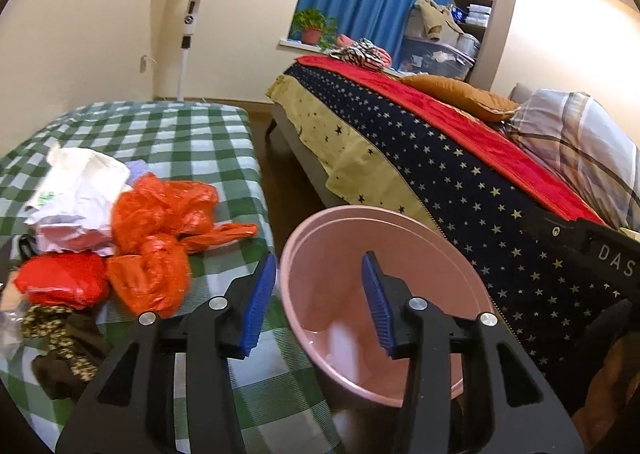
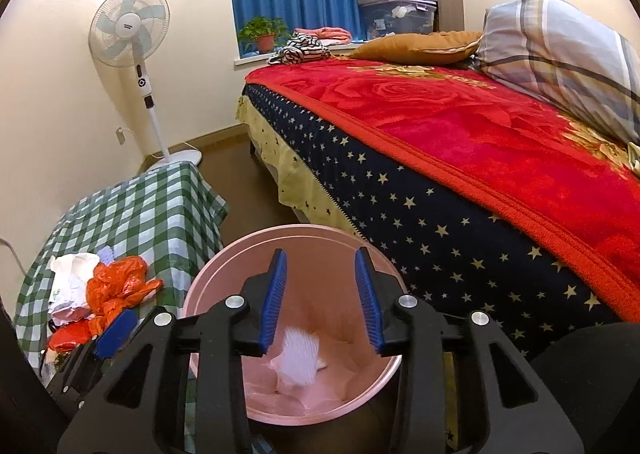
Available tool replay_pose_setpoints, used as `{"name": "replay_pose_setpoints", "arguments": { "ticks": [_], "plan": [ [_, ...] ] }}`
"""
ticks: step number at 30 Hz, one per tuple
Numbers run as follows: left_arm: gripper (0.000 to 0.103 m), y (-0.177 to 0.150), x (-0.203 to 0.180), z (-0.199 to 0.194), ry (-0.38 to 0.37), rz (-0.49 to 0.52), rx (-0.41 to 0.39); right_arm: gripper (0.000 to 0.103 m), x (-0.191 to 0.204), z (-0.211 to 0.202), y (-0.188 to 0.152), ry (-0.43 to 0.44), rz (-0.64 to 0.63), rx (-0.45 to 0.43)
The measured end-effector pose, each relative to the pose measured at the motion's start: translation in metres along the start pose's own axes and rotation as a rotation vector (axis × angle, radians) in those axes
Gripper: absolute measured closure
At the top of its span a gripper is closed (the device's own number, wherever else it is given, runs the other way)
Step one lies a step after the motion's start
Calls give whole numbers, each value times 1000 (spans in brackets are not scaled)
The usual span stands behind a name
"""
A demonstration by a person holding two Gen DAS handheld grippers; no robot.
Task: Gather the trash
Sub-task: 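Carry both items over the pink bin and open both tools to drop them, then reach the left tool to the clear plastic bag while the right tool grasps the orange bag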
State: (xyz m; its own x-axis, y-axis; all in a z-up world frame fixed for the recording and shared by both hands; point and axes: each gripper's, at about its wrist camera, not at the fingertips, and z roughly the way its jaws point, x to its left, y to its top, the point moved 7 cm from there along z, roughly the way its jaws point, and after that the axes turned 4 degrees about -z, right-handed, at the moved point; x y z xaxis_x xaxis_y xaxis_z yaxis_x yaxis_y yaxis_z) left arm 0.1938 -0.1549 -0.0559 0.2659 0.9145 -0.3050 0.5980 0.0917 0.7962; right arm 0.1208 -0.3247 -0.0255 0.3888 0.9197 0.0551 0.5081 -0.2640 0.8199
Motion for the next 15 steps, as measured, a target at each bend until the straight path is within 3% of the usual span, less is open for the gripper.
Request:
{"name": "replay_pose_setpoints", "arguments": {
  "ticks": [8, 15],
  "plan": [
    [59, 7, 19, -35, 71, 7, -70, 67, 26, -11, -5, 90, -28, -24],
    [59, 7, 56, -71, 206, -15, -136, 67, 50, -17, -11, 184, -40, -28]
  ]
}}
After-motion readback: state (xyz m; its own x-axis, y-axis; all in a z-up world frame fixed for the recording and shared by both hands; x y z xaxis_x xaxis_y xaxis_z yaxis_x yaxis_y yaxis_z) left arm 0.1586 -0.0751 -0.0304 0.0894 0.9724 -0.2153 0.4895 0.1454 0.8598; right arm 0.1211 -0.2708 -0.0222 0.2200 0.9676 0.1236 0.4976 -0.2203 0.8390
